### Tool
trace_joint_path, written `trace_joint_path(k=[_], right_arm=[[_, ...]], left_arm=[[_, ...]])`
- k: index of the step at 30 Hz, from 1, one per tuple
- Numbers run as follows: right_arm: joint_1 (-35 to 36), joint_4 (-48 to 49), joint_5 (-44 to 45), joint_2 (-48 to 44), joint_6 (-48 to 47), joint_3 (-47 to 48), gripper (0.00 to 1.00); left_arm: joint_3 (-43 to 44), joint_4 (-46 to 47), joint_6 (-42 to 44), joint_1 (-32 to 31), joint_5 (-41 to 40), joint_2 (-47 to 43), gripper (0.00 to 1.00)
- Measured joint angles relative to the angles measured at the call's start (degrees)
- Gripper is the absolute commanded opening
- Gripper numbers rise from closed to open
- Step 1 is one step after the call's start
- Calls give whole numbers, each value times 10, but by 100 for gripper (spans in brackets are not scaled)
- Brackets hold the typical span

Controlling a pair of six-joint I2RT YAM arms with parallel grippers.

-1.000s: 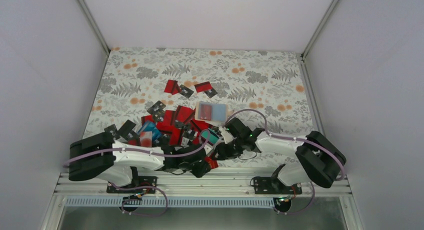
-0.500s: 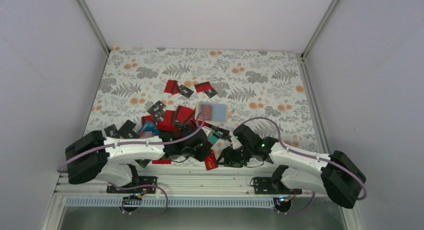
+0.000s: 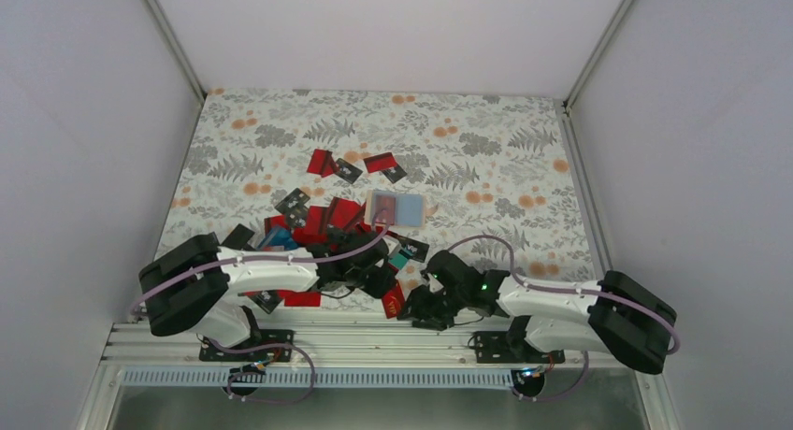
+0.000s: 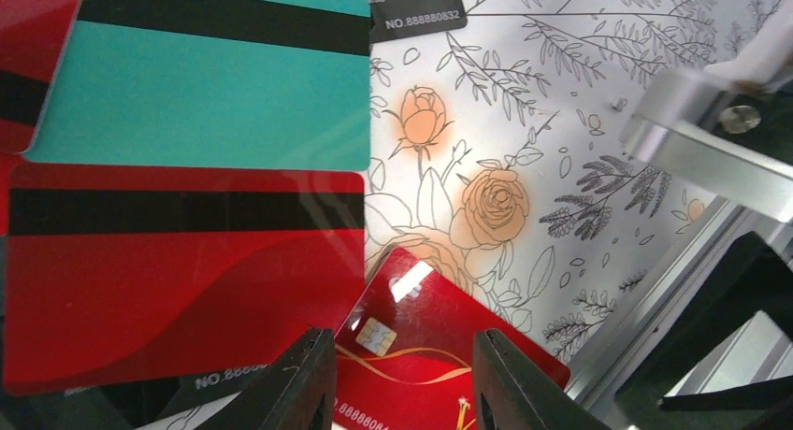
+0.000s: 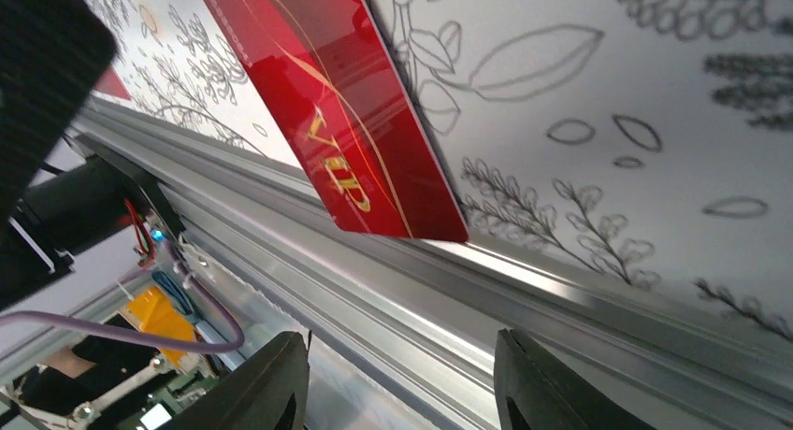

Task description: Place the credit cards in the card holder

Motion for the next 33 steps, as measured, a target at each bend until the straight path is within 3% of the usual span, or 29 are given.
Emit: trace_joint_path(k=[18, 33], right_arm=[[21, 160, 34, 123, 105, 0, 47], [22, 144, 57, 106, 91, 16, 42]], left_arm=[[-31, 55, 17, 3, 60, 27, 36], [-61, 120, 15, 7, 101, 28, 36]])
